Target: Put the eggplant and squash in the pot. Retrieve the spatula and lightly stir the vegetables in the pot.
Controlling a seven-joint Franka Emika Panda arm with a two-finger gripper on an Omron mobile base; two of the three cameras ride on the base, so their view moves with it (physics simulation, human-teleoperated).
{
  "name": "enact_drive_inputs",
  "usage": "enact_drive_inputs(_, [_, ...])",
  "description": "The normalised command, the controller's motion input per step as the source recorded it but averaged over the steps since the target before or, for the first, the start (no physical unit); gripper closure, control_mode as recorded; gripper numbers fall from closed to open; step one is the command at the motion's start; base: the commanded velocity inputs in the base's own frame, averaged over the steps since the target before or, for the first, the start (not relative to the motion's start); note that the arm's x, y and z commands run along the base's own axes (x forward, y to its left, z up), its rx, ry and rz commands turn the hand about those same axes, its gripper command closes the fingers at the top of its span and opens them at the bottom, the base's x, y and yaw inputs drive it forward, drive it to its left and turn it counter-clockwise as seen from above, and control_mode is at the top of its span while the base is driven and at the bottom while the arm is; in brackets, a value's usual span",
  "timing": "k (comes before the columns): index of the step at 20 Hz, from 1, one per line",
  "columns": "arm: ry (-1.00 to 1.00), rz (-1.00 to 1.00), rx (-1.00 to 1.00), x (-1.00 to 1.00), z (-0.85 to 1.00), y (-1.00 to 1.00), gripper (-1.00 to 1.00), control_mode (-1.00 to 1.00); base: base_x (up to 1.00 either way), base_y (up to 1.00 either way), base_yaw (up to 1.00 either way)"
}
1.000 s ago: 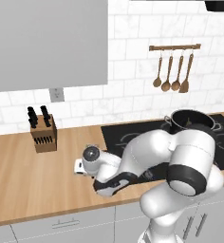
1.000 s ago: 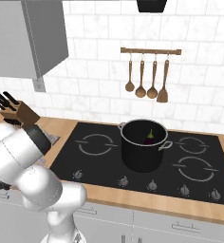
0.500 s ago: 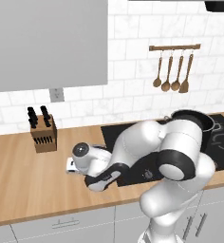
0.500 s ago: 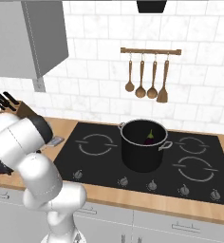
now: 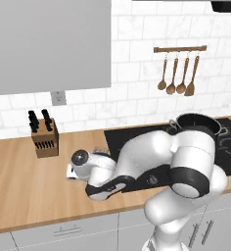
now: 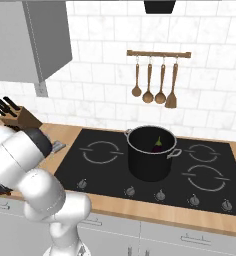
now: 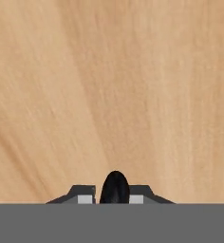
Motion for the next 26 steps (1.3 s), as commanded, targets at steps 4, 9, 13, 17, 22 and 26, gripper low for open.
enact_drive_inputs(4, [-0.21,-0.08,0.12,-0.43,0.98,-0.10,1.00,-1.00,0.00,0.00,0.00])
enact_drive_inputs(9, [-0.11,-0.23,0.28,-0.34,1.00,-0.24,1.00,-1.00,0.00,0.00,0.00])
enact_drive_inputs(13, [0.00,-0.33,0.35,-0.30,1.00,-0.41,1.00,-1.00,0.00,0.00,0.00])
enact_drive_inputs(17, [0.00,-0.38,0.37,-0.25,1.00,-0.46,1.00,-1.00,0.00,0.00,0.00])
enact_drive_inputs(22, [0.00,-0.41,0.36,-0.21,1.00,-0.57,1.00,-1.00,0.00,0.00,0.00])
enact_drive_inputs(26, [0.00,-0.41,0.36,-0.21,1.00,-0.64,1.00,-1.00,0.00,0.00,0.00])
